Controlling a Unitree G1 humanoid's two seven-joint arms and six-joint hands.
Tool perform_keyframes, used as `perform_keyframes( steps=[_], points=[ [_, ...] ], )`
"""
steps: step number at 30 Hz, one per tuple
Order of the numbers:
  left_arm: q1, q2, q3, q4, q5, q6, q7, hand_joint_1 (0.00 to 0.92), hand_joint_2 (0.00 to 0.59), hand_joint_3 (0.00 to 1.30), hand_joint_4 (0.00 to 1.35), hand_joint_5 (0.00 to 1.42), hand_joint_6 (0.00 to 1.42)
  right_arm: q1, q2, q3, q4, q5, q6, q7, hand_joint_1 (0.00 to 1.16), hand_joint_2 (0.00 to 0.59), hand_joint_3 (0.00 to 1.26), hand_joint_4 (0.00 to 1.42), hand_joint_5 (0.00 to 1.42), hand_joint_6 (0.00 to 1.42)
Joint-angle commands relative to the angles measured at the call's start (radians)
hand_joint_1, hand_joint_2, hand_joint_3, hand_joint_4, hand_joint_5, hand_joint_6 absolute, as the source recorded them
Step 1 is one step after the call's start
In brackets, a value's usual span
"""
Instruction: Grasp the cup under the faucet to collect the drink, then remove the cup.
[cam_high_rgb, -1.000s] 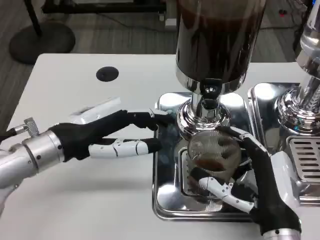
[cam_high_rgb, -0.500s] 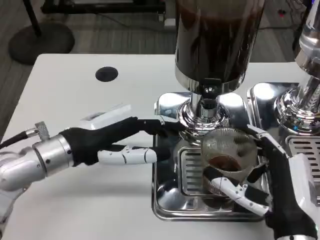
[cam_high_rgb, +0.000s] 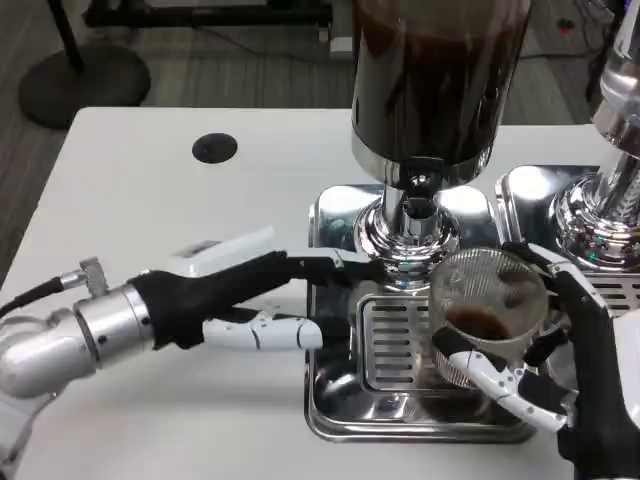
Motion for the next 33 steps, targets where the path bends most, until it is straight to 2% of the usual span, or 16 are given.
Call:
perform_keyframes(
  steps=[1, 10, 25, 33],
  points=[
    [0.027, -0.002, -0.008, -0.028, -0.025, -0.017, -0.021, 0.0, 0.19, 0.18, 0.13, 0.18, 0.23, 0.011, 0.009, -0.006, -0.053, 0.012, 0.002, 0.005, 0.69, 0.194, 0.51, 0.58, 0.74, 0.97],
    [0.073, 0.014, -0.004, -0.077, -0.059, -0.025, -0.045, 0.0, 0.196, 0.18, 0.12, 0.16, 0.23, 0.044, 0.009, -0.006, -0.091, 0.023, 0.009, 0.036, 0.68, 0.191, 0.53, 0.59, 0.75, 0.98],
    [0.187, 0.071, 0.033, -0.199, -0.108, -0.019, -0.057, 0.0, 0.195, 0.18, 0.12, 0.16, 0.21, 0.195, -0.002, 0.005, -0.241, 0.037, 0.0, 0.112, 0.67, 0.198, 0.53, 0.6, 0.76, 0.99],
    [0.261, 0.095, 0.063, -0.27, -0.133, -0.011, -0.054, 0.0, 0.196, 0.18, 0.12, 0.16, 0.21, 0.263, 0.0, 0.012, -0.287, 0.04, -0.01, 0.135, 0.67, 0.2, 0.54, 0.6, 0.76, 1.0]
  ],
)
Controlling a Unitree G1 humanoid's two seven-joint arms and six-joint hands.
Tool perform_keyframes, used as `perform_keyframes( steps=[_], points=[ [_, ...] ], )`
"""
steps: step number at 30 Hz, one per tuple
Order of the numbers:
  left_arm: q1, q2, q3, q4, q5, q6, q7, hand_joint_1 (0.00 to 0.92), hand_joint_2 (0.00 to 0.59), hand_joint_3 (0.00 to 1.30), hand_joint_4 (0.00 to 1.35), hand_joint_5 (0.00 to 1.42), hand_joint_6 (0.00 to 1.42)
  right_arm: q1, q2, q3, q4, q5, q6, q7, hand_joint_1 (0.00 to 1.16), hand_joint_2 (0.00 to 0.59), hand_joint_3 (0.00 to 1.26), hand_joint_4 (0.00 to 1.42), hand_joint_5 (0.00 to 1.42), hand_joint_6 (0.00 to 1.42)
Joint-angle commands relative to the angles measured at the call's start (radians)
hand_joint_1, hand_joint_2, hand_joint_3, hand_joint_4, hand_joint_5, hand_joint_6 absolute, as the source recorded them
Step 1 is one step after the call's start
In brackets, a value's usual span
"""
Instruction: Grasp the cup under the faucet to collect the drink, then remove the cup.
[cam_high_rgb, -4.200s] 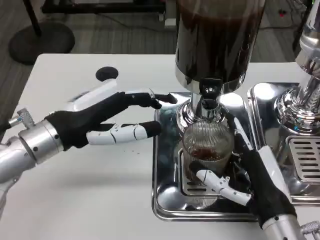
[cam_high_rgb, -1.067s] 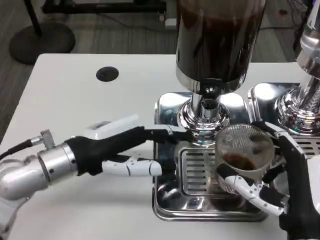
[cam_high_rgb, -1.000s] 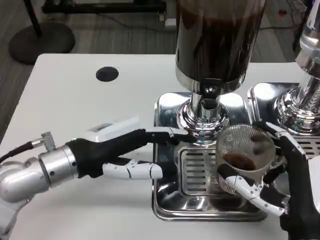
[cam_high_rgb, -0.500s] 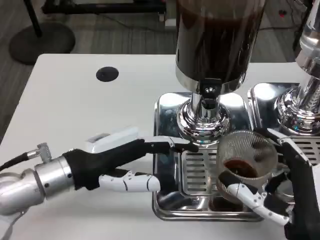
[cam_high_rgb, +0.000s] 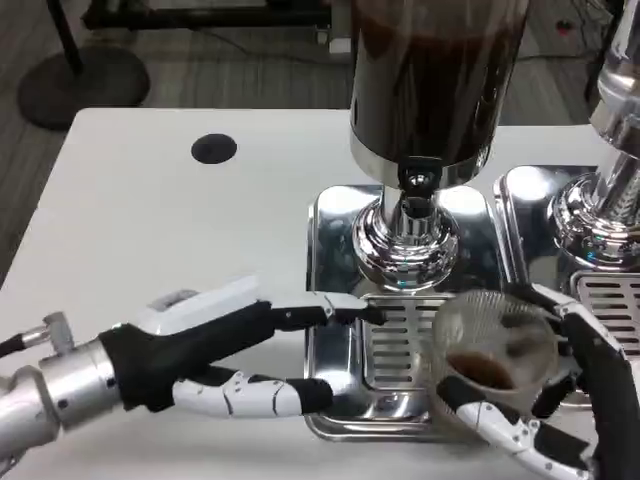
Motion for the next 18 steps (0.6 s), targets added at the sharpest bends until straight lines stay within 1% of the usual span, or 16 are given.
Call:
perform_keyframes(
  steps=[1, 5, 11, 18],
  points=[
    [0.043, 0.022, 0.021, -0.035, -0.021, 0.006, -0.001, 0.0, 0.195, 0.18, 0.12, 0.16, 0.21, 0.024, 0.005, 0.005, -0.056, 0.012, -0.028, 0.002, 0.67, 0.2, 0.54, 0.6, 0.76, 1.0],
    [0.07, 0.027, 0.033, -0.052, -0.023, 0.015, 0.003, 0.0, 0.192, 0.17, 0.12, 0.16, 0.21, 0.05, 0.001, 0.006, -0.078, 0.014, -0.027, 0.013, 0.67, 0.2, 0.54, 0.61, 0.77, 1.01],
    [0.085, 0.025, 0.043, -0.067, -0.029, 0.017, -0.001, 0.0, 0.191, 0.17, 0.12, 0.16, 0.21, 0.055, 0.003, 0.002, -0.082, 0.012, -0.031, 0.013, 0.67, 0.205, 0.54, 0.61, 0.77, 1.01],
    [0.085, 0.028, 0.054, -0.065, -0.037, 0.017, 0.001, 0.0, 0.19, 0.17, 0.13, 0.17, 0.21, 0.036, 0.005, -0.005, -0.052, 0.013, -0.051, -0.006, 0.67, 0.208, 0.54, 0.62, 0.78, 1.02]
  ],
)
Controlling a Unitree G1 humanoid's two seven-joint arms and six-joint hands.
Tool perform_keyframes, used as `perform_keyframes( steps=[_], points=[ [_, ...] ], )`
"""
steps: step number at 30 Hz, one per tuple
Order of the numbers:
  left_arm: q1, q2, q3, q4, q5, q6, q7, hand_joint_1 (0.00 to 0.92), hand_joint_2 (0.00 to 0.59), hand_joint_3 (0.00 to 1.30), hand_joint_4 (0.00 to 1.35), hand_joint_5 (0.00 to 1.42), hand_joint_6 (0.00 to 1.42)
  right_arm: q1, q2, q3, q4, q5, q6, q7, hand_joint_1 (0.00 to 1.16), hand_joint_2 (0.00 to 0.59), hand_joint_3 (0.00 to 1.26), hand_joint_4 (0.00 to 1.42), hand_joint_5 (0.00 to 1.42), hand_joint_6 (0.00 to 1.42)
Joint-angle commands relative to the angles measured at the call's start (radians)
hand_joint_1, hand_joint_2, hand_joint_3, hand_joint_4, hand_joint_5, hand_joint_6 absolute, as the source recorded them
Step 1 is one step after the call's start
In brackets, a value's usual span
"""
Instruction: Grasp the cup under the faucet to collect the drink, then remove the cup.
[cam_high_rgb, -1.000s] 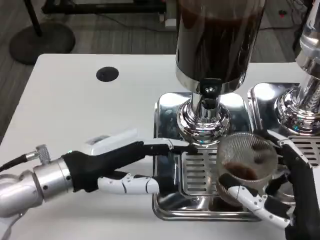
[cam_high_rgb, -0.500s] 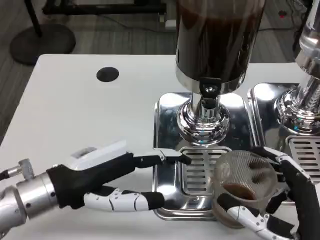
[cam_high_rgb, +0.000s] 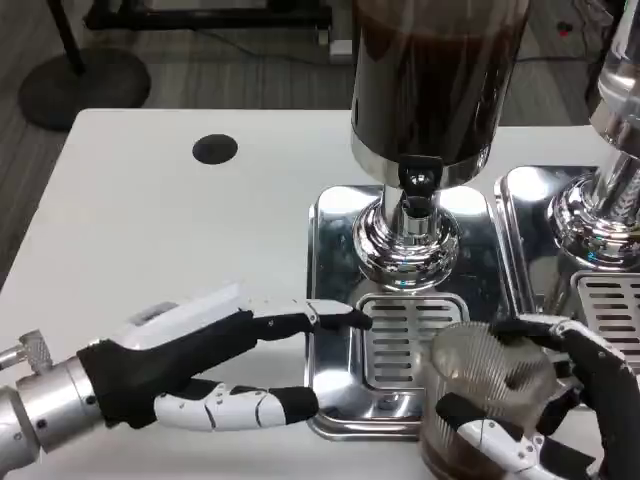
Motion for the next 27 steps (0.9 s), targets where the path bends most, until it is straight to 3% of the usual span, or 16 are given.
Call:
perform_keyframes(
  steps=[1, 27],
  points=[
    [0.008, 0.013, 0.014, -0.004, -0.003, 0.002, 0.002, 0.0, 0.19, 0.17, 0.13, 0.17, 0.21, -0.023, 0.006, -0.008, 0.006, 0.008, -0.053, -0.031, 0.67, 0.208, 0.54, 0.62, 0.78, 1.02],
    [-0.006, 0.006, 0.017, 0.017, 0.011, -0.005, 0.004, 0.0, 0.192, 0.17, 0.13, 0.17, 0.23, -0.029, 0.014, -0.03, 0.013, -0.021, -0.129, -0.096, 0.69, 0.204, 0.57, 0.64, 0.82, 1.1]
  ],
)
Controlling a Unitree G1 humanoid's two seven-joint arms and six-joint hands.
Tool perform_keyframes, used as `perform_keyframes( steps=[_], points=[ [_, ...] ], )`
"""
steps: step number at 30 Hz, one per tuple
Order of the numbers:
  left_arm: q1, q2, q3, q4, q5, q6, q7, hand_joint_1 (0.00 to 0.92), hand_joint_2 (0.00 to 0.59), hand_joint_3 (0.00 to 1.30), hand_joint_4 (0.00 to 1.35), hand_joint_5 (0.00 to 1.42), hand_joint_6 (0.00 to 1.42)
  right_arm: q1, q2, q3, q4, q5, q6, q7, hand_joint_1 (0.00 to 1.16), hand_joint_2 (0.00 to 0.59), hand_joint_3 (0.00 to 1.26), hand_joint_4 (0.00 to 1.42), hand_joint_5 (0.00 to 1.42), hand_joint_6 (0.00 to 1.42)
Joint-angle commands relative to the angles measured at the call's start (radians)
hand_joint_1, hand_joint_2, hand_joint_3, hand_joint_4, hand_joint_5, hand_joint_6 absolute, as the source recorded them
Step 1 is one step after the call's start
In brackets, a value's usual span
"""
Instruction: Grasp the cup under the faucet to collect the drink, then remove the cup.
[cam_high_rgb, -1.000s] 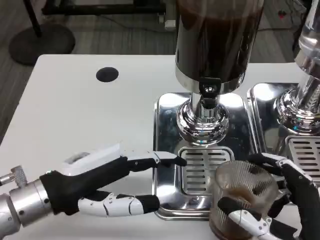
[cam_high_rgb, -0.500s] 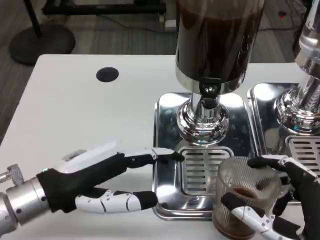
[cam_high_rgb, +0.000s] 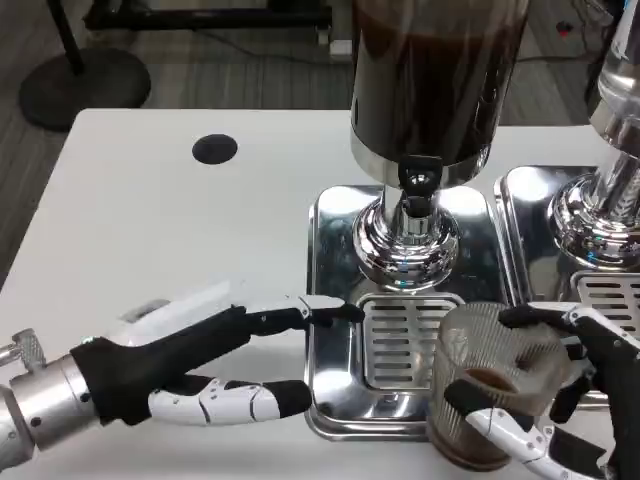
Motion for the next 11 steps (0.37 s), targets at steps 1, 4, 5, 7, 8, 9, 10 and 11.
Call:
perform_keyframes(
  steps=[1, 4, 5, 7, 8, 9, 10, 11],
  points=[
    [-0.005, 0.006, 0.003, 0.006, 0.01, -0.006, 0.003, 0.0, 0.192, 0.17, 0.13, 0.17, 0.23, -0.006, 0.008, -0.011, -0.019, -0.005, -0.053, -0.038, 0.69, 0.204, 0.57, 0.64, 0.83, 1.1],
    [-0.005, 0.007, 0.002, 0.004, 0.01, -0.009, 0.003, 0.0, 0.192, 0.17, 0.13, 0.17, 0.23, -0.003, 0.008, -0.015, -0.023, -0.014, -0.062, -0.045, 0.69, 0.204, 0.58, 0.64, 0.83, 1.11],
    [-0.005, 0.007, 0.002, 0.003, 0.011, -0.009, 0.003, 0.0, 0.192, 0.17, 0.13, 0.17, 0.23, -0.003, 0.008, -0.016, -0.024, -0.015, -0.064, -0.045, 0.69, 0.204, 0.58, 0.64, 0.83, 1.11],
    [-0.006, 0.006, 0.002, 0.004, 0.01, -0.008, 0.003, 0.0, 0.192, 0.17, 0.13, 0.17, 0.23, -0.003, 0.01, -0.016, -0.022, -0.019, -0.07, -0.05, 0.69, 0.204, 0.58, 0.65, 0.83, 1.12],
    [-0.007, 0.006, 0.002, 0.005, 0.009, -0.008, 0.002, 0.0, 0.192, 0.17, 0.13, 0.17, 0.23, -0.003, 0.01, -0.017, -0.021, -0.021, -0.073, -0.053, 0.69, 0.204, 0.58, 0.66, 0.83, 1.12],
    [-0.008, 0.006, 0.002, 0.006, 0.01, -0.008, 0.002, 0.0, 0.192, 0.17, 0.13, 0.17, 0.23, -0.003, 0.01, -0.017, -0.02, -0.024, -0.077, -0.057, 0.69, 0.205, 0.58, 0.66, 0.83, 1.12],
    [-0.009, 0.007, 0.003, 0.007, 0.01, -0.008, 0.002, 0.0, 0.192, 0.17, 0.13, 0.17, 0.23, -0.003, 0.01, -0.017, -0.019, -0.026, -0.08, -0.059, 0.69, 0.205, 0.58, 0.66, 0.83, 1.12],
    [-0.01, 0.007, 0.003, 0.008, 0.009, -0.007, 0.002, 0.0, 0.192, 0.17, 0.13, 0.17, 0.23, -0.004, 0.011, -0.018, -0.018, -0.028, -0.085, -0.063, 0.69, 0.205, 0.59, 0.66, 0.84, 1.12]
  ],
)
